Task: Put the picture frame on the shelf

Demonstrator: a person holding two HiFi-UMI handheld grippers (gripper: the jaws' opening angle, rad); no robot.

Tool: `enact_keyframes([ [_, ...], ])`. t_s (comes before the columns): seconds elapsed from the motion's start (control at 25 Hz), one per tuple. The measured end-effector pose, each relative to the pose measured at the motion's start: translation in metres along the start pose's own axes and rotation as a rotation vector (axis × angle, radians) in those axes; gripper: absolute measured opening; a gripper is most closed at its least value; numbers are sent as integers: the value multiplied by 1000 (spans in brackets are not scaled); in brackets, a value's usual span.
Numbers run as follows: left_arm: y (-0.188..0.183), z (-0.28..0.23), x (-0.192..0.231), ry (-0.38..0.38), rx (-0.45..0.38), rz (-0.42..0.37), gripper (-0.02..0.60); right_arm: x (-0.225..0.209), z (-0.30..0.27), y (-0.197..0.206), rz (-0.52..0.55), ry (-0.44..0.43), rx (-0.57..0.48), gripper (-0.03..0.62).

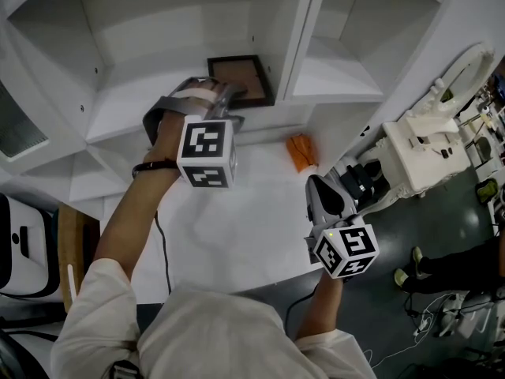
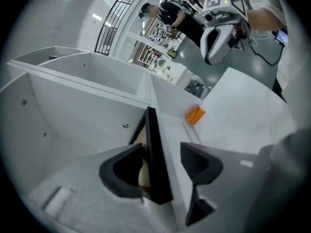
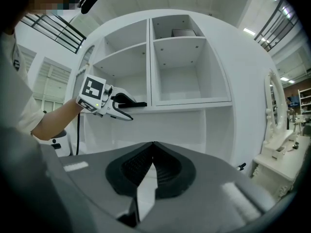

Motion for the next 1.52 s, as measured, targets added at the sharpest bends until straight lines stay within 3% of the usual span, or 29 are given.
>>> enact_keyframes([
  [1.08,4,-15,8,18,37,118,291,-14,1,3,33,11,23,5],
  [1.52,-4,11,1,-69,-3,128,298,-2,16,-4,37,25,5,5],
])
Point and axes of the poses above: the fingertips, and each gripper's own axes: z backward along the fingers, x to its left, y out of its underside, the point moved 4 cm from there along z, backward along the fingers, and after that the axes turned 7 degrees about y, right-handed, at the moved point
